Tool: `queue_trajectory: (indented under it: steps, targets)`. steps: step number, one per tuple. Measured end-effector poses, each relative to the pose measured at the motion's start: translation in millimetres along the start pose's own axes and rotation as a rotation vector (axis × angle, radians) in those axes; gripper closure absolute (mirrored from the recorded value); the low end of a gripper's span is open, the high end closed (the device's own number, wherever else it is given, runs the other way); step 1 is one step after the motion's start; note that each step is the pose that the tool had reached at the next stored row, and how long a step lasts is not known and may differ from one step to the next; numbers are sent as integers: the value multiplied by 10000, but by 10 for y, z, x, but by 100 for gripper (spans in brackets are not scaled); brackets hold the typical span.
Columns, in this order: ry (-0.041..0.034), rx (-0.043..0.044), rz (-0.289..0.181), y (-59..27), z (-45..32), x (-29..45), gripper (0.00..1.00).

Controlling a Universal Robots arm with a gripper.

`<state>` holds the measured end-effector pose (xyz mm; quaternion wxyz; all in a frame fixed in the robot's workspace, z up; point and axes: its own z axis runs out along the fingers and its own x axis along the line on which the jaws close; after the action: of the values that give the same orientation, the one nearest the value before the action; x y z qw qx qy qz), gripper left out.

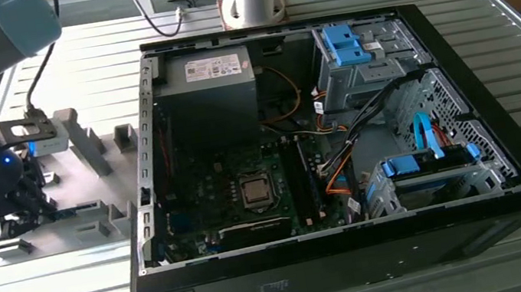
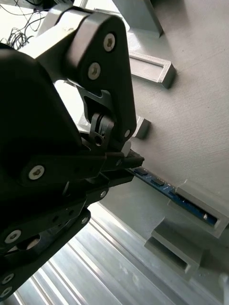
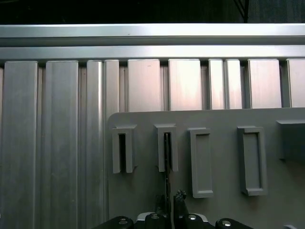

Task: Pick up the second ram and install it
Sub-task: 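Pick up the second ram and move it above second insertion slot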

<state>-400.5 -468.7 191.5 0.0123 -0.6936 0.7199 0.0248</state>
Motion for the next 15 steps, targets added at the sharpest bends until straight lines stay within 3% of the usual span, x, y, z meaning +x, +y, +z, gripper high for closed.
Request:
queue_trajectory:
  steps: [8, 10, 15]
  targets:
    - [2, -2, 0, 3, 6, 1, 78]
    - [1, -1, 0, 3, 6, 1, 86]
    - [1, -2, 0, 4, 7, 1, 86]
